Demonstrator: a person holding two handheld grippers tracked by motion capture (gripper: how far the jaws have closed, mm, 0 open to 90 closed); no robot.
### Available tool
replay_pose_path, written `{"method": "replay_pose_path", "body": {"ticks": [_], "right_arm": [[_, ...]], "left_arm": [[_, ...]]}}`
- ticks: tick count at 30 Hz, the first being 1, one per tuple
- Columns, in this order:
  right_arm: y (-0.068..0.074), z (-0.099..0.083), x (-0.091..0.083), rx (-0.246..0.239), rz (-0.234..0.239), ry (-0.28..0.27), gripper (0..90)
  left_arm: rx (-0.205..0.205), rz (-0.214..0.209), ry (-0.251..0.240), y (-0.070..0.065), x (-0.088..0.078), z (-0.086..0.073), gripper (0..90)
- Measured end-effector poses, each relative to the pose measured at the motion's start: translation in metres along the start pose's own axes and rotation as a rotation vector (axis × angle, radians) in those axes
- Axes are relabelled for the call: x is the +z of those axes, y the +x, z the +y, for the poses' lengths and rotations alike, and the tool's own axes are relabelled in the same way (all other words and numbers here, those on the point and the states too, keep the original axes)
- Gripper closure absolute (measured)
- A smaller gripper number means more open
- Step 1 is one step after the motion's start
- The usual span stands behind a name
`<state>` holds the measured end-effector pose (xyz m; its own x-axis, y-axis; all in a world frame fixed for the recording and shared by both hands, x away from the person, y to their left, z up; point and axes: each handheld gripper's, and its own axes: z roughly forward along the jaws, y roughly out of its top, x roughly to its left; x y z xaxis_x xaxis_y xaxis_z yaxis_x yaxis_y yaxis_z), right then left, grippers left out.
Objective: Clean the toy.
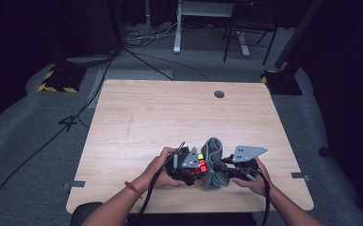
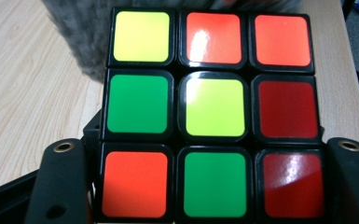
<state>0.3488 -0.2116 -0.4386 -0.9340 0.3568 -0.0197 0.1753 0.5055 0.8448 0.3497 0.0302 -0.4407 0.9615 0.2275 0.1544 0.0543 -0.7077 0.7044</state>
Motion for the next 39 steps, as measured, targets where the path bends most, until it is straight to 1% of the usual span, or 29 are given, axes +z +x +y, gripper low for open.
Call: {"method": "replay_pose_path", "body": {"ticks": [2,3,5,6,8,10,11,12,14,15,16,18,20,23,24,25,27,28,29,30,31,32,33,37,38,39], "right_arm": [[0.003,0.004,-0.001,-0.016,-0.008,-0.005,76.8],[0.003,0.006,-0.002,-0.016,-0.009,-0.015,76.8],[0.002,0.008,-0.003,-0.004,0.006,-0.034,76.8],[0.003,0.009,-0.002,0.0,0.005,-0.043,76.9],[0.005,0.012,-0.001,0.004,0.023,-0.064,77.0],[0.009,0.016,0.001,-0.014,0.032,-0.066,76.9],[0.011,0.017,0.002,-0.017,0.038,-0.072,76.9],[0.013,0.019,0.003,-0.024,0.039,-0.072,76.8],[0.012,0.019,0.002,-0.031,0.029,-0.068,76.7],[0.01,0.018,0.0,-0.022,0.027,-0.07,76.7],[0.007,0.016,-0.001,-0.01,0.03,-0.069,76.7],[0.002,0.011,-0.002,0.001,0.013,-0.044,76.7],[-0.003,0.004,-0.001,0.011,-0.011,-0.015,76.7],[-0.01,-0.007,0.001,0.021,-0.04,0.034,76.7],[-0.012,-0.011,0.002,0.025,-0.05,0.048,76.7],[-0.013,-0.014,0.003,0.03,-0.054,0.052,76.7],[-0.012,-0.016,0.004,0.036,-0.055,0.044,76.7],[-0.011,-0.016,0.004,0.044,-0.049,0.028,76.7],[-0.01,-0.015,0.003,0.053,-0.029,0.006,76.7],[-0.008,-0.013,0.002,0.062,-0.001,-0.021,76.7],[-0.006,-0.011,0.002,0.065,0.004,-0.033,76.7],[-0.004,-0.009,0.001,0.055,-0.006,-0.035,76.7],[-0.003,-0.008,0.0,0.053,-0.001,-0.045,76.7],[-0.001,-0.007,-0.004,0.065,0.013,-0.083,76.7],[-0.001,-0.006,-0.004,0.068,0.018,-0.089,76.8],[0.0,-0.005,-0.005,0.062,0.012,-0.087,76.8]], "left_arm": [[-0.001,0.004,0.007,0.0,0.001,0.0,32.9],[-0.004,0.001,0.007,0.0,0.001,0.0,32.9],[-0.005,0.008,0.005,0.0,0.003,0.0,32.5],[-0.006,0.004,0.012,0.0,0.004,0.001,32.6],[0.013,0.01,0.032,-0.003,0.008,0.001,32.7],[0.02,0.001,0.045,-0.005,0.012,0.001,32.9],[0.032,0.005,0.051,-0.006,0.013,0.001,32.9],[0.034,0.009,0.051,-0.006,0.014,0.001,33.0],[0.025,0.008,0.043,-0.005,0.012,0.001,33.1],[0.025,0.013,0.034,-0.005,0.01,0.001,33.2],[0.035,0.015,0.036,-0.005,0.008,0.001,33.2],[0.032,0.023,0.022,-0.005,0.005,0.001,33.2],[0.027,0.023,0.008,-0.004,0.002,0.001,33.3],[0.022,0.025,-0.041,-0.004,-0.007,0.003,33.4],[0.029,0.031,-0.058,-0.003,-0.009,0.003,33.4],[0.021,0.031,-0.077,-0.003,-0.011,0.004,33.4],[0.009,0.019,-0.101,-0.002,-0.013,0.004,33.3],[0.01,0.023,-0.098,-0.003,-0.011,0.004,33.3],[0.013,0.031,-0.087,-0.003,-0.009,0.005,33.3],[0.009,0.03,-0.079,-0.004,-0.006,0.005,33.1],[0.007,0.029,-0.07,-0.004,-0.004,0.004,33.1],[0.005,0.027,-0.061,-0.004,-0.003,0.004,33.0],[0.004,0.016,-0.056,-0.004,-0.001,0.004,32.9],[0.022,0.012,-0.035,-0.008,0.001,0.004,32.9],[0.027,0.014,-0.038,-0.008,0.001,0.003,33.0],[0.025,0.012,-0.042,-0.008,0.001,0.003,33.0]]}}
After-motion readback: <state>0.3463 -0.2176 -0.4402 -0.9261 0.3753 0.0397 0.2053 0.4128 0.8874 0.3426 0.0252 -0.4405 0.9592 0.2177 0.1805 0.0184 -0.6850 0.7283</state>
